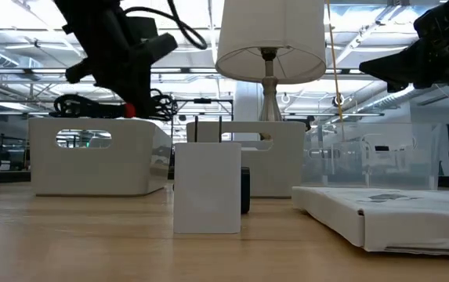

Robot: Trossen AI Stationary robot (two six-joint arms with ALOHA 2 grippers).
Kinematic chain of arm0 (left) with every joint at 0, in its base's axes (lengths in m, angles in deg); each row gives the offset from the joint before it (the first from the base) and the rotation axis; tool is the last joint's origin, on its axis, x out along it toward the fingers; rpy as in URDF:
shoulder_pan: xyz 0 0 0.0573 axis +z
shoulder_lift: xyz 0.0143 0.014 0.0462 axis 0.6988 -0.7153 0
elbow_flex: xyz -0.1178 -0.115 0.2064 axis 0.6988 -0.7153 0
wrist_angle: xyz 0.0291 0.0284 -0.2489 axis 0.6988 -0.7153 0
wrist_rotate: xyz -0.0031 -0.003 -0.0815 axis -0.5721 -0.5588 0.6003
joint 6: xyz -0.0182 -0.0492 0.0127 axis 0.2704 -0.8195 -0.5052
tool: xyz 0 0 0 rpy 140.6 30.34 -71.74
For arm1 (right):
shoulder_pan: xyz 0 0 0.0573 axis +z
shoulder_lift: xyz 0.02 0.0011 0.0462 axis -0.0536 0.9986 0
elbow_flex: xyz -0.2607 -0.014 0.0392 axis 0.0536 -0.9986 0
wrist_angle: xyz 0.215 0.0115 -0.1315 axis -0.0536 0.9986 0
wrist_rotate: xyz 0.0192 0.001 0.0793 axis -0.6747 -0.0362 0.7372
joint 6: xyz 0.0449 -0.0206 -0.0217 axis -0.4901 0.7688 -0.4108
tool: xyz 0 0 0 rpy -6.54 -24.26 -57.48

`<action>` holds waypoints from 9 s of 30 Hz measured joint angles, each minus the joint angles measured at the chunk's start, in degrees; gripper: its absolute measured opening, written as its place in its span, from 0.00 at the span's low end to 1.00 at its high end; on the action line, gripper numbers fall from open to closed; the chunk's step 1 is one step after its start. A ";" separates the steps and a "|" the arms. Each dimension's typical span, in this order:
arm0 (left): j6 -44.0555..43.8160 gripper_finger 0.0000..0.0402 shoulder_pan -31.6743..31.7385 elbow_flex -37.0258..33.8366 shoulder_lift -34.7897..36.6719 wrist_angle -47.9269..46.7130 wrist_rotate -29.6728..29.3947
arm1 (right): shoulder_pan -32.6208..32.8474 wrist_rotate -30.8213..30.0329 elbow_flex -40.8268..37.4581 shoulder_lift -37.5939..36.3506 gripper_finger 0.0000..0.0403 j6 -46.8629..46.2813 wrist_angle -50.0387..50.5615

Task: Pick and place items into bin
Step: Put the top black charger cable into the left gray bin, then put the pink charger cable into the left gray bin, then put the black charger cable into the left gray bin

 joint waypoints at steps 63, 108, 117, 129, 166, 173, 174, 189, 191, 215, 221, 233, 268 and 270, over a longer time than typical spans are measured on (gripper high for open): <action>19.36 0.47 -1.69 -0.19 4.85 -1.25 15.80 | 0.02 0.00 0.00 1.46 0.00 0.01 -0.11; 21.10 0.47 -30.27 -0.20 -5.31 18.47 24.62 | 0.02 0.00 0.00 1.44 0.00 0.00 -0.15; 21.25 0.68 -31.51 -0.20 -10.27 16.52 25.43 | 0.01 0.00 0.00 1.44 0.00 0.01 -0.36; 22.70 0.57 -31.15 0.07 -14.95 16.00 30.89 | 0.02 0.00 0.00 1.44 0.00 0.00 -0.57; 14.32 0.05 -11.86 0.04 7.59 9.96 0.95 | 0.02 0.00 0.00 1.44 0.00 0.00 -0.57; 9.54 0.05 -8.32 0.04 7.61 5.37 2.07 | 0.02 0.00 0.00 1.44 0.00 0.00 -0.57; 7.40 0.05 -7.86 0.04 7.61 3.59 2.07 | 0.01 0.00 0.00 1.44 0.00 0.00 -0.56; 3.45 0.05 0.28 -1.68 5.46 -2.92 6.89 | 0.01 0.00 -0.01 1.44 0.00 0.00 -0.55; 3.40 0.05 1.06 -2.77 3.96 -2.23 7.77 | 0.02 0.00 0.00 1.46 0.00 0.00 -0.55; 10.55 0.12 5.00 -4.42 -3.91 4.70 16.11 | 0.02 0.00 0.00 1.99 0.00 0.02 -0.58; 12.45 0.26 5.00 -4.42 -3.93 4.85 15.94 | 0.02 0.01 0.00 2.01 0.00 0.00 -0.55; 17.54 0.56 3.51 -3.69 0.70 4.66 13.44 | 0.00 0.00 -0.02 2.01 0.00 0.01 -0.57; 25.93 0.60 -22.03 1.18 1.43 20.02 21.61 | 0.01 0.03 0.00 2.03 0.00 0.02 -0.55; 26.06 0.60 -24.25 1.11 -0.36 21.89 21.55 | 0.00 0.02 0.00 2.03 0.00 0.02 -0.55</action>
